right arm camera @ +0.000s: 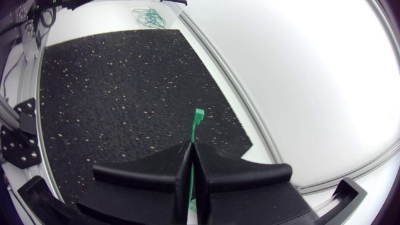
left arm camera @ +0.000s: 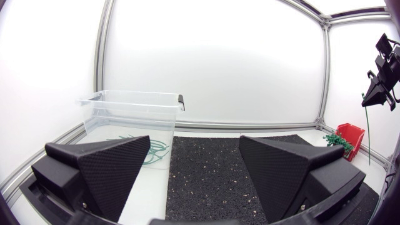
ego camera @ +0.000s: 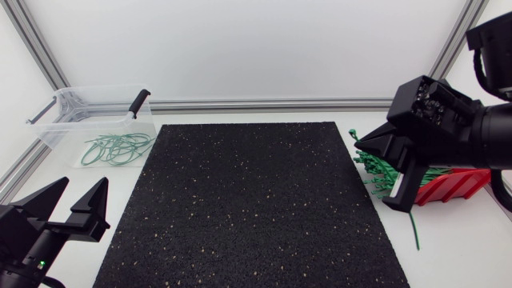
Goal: Take a green cable tie from the red box, thread the tail through the head to close it, then place it in the transparent bin on the left.
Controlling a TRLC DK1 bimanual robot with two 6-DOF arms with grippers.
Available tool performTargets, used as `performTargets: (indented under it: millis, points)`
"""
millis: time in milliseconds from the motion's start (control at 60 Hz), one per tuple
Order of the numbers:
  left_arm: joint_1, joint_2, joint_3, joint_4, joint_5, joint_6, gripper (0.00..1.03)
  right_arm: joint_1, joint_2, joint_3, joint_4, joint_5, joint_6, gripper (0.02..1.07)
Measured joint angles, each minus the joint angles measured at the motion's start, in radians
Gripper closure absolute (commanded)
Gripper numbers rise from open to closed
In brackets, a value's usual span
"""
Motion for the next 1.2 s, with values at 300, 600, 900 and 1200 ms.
performTargets:
  millis: [300, 600, 900, 1200]
  points:
    - [-0.014, 0.000, 0.000, 0.000, 0.000, 0.000, 0.04, -0.025, 0.145, 0.033, -0.039, -0.311, 0.283, 1.01]
    - [-0.058, 0.000, 0.000, 0.000, 0.000, 0.027, 0.04, -0.062, 0.252, 0.048, 0.005, -0.621, 0.430, 1.01]
    - [-0.074, 0.000, 0.000, 0.002, 0.007, 0.034, 0.04, -0.076, 0.362, 0.066, 0.048, -0.877, 0.587, 1.01]
    - [-0.074, 0.038, 0.019, 0.010, 0.088, 0.028, 0.04, 0.004, 0.361, 0.066, 0.222, -0.894, 0.800, 1.01]
